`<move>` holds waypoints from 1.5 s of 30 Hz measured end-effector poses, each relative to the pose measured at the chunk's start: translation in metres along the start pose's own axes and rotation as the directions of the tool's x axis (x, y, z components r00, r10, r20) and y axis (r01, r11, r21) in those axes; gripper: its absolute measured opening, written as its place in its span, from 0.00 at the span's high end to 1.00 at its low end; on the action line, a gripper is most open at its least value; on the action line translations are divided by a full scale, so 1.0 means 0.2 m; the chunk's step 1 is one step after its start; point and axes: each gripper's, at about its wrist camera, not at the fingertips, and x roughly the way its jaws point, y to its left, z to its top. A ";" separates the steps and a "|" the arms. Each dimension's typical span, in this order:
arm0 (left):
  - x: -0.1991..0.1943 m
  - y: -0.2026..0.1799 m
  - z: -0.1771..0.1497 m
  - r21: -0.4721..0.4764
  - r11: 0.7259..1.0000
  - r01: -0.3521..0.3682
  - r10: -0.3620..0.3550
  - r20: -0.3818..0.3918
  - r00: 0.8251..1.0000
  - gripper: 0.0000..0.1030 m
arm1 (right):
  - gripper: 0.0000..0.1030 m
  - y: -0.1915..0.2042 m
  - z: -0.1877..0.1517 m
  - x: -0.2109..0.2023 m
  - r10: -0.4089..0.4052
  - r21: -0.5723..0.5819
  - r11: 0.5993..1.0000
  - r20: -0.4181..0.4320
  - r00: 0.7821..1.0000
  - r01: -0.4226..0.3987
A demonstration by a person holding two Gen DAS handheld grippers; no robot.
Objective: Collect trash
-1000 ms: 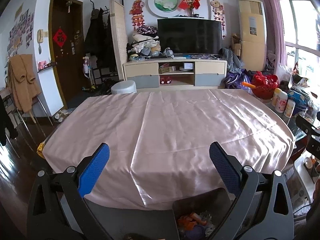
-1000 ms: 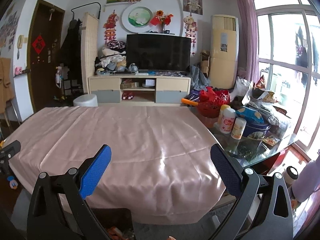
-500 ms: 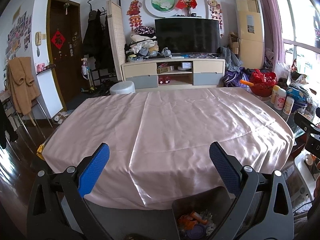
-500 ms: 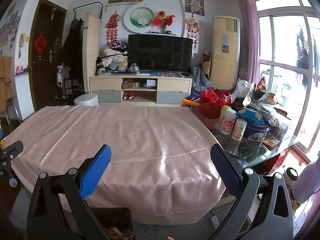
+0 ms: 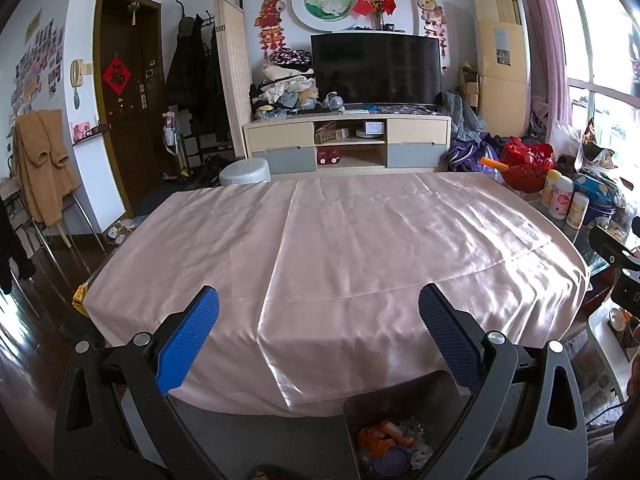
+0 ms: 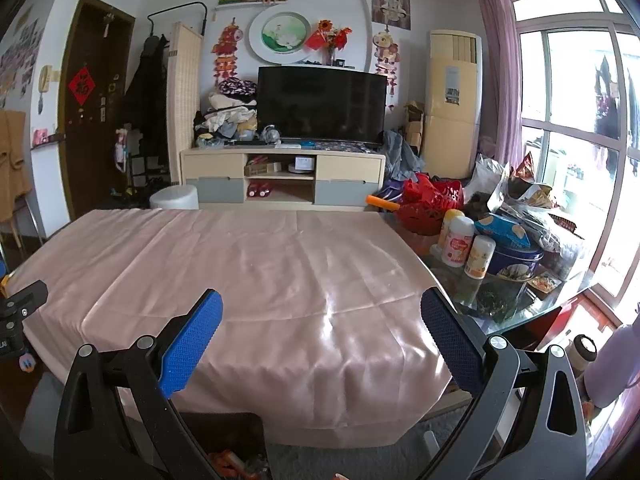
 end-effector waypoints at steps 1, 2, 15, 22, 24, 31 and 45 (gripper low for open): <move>0.00 0.00 0.00 0.000 1.000 0.000 0.000 0.000 1.000 0.08 | 0.03 0.00 0.00 0.00 0.000 0.000 1.000 -0.001 1.000 0.000; 0.00 0.00 0.00 -0.002 1.000 0.002 -0.002 -0.001 1.000 0.08 | 0.03 0.00 0.00 0.00 0.000 0.001 1.000 -0.002 1.000 0.000; 0.00 0.01 0.00 0.000 1.000 0.000 0.000 -0.004 1.000 0.08 | 0.03 -0.03 0.02 0.00 0.002 0.006 1.000 0.000 1.000 -0.002; 0.00 0.01 -0.01 0.001 1.000 -0.001 0.001 -0.006 1.000 0.08 | 0.03 -0.02 0.02 0.00 0.001 0.008 1.000 0.000 1.000 -0.001; 0.01 0.01 -0.01 0.002 1.000 -0.002 0.002 -0.008 1.000 0.08 | 0.03 -0.03 0.02 0.00 0.001 0.008 1.000 0.001 1.000 -0.001; 0.01 0.02 -0.01 0.002 1.000 0.000 0.000 -0.012 1.000 0.08 | 0.03 -0.04 0.02 0.00 0.000 0.008 1.000 0.001 1.000 0.000; 0.01 0.02 -0.02 0.002 1.000 -0.001 0.001 -0.012 1.000 0.08 | 0.03 -0.05 0.02 -0.01 -0.002 0.010 1.000 0.002 1.000 0.002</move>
